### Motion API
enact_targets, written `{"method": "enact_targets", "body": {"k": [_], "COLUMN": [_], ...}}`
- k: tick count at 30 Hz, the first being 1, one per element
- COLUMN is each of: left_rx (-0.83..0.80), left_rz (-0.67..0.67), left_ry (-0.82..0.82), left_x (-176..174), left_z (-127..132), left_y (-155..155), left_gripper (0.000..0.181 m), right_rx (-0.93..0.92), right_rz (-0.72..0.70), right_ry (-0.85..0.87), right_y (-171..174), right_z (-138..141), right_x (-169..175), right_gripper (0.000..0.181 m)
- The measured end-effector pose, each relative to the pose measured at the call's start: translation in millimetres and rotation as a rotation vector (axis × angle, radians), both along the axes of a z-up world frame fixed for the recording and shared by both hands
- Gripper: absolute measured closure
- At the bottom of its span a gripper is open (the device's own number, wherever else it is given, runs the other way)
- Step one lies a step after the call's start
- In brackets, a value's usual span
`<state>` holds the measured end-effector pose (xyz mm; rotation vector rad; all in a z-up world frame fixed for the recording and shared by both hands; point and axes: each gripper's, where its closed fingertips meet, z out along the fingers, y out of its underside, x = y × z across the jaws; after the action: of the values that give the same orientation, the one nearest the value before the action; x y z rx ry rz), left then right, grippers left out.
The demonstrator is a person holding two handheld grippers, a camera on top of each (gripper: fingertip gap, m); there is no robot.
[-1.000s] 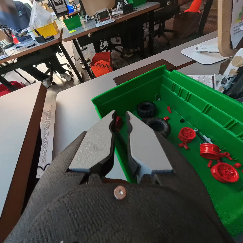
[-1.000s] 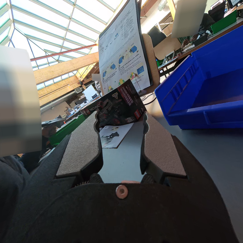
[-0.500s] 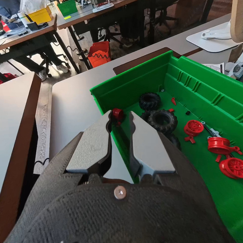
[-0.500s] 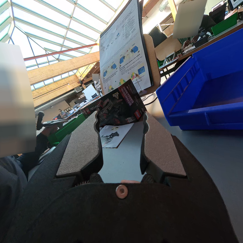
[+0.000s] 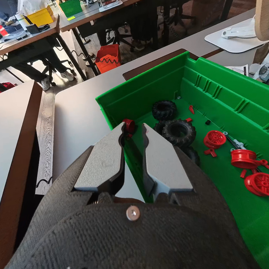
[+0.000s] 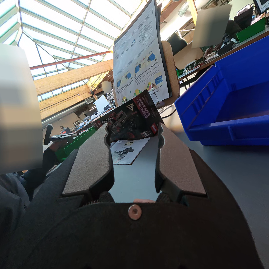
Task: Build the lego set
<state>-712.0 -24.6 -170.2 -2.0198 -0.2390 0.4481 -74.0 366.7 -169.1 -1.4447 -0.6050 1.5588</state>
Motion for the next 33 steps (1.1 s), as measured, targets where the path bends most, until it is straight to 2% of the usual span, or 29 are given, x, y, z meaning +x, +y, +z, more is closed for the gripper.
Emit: {"method": "enact_targets", "body": {"k": [4,8,12,18,21,24,26,29,31,33], "left_rx": [-0.002,0.013,-0.041,-0.019,-0.118,-0.256,-0.462,-0.689,-0.733,-0.653], "left_rz": [-0.021,-0.077,-0.004,-0.002,-0.007,-0.117,-0.177,-0.162,-0.194,-0.306], "left_ry": [0.013,0.003,0.048,0.018,0.049,0.051,0.056,0.152,0.154,0.052], "left_x": [4.3,18.4,8.2,8.8,2.4,5.8,2.9,-16.8,-16.6,5.5], "left_z": [-0.2,7.5,12.1,13.8,16.2,20.6,2.5,-17.6,-25.8,-28.1], "left_y": [1.3,0.1,-11.6,-5.5,4.0,29.2,39.3,52.8,68.3,92.0], "left_gripper": [0.157,0.169,0.159,0.159,0.158,0.158,0.158,0.16,0.161,0.159], "right_rx": [0.0,-0.003,-0.007,-0.006,-0.016,-0.017,-0.009,-0.006,-0.005,-0.002], "right_rz": [-0.003,-0.008,0.0,0.008,0.017,0.023,0.023,0.029,0.032,0.034], "right_ry": [-0.015,-0.016,-0.023,-0.029,-0.026,-0.023,-0.02,-0.014,-0.011,-0.005], "right_y": [0.3,1.2,0.8,-0.3,-0.4,-1.0,-2.1,-4.0,-4.5,-5.3], "right_z": [-1.8,-2.1,-3.2,-3.6,-4.1,-3.8,-3.0,-2.1,-1.5,-0.6], "right_x": [-1.6,-1.4,-2.7,-4.2,-4.7,-4.7,-4.4,-4.3,-4.1,-3.4], "right_gripper": [0.118,0.118,0.118,0.118,0.118,0.118,0.118,0.118,0.119,0.119]}}
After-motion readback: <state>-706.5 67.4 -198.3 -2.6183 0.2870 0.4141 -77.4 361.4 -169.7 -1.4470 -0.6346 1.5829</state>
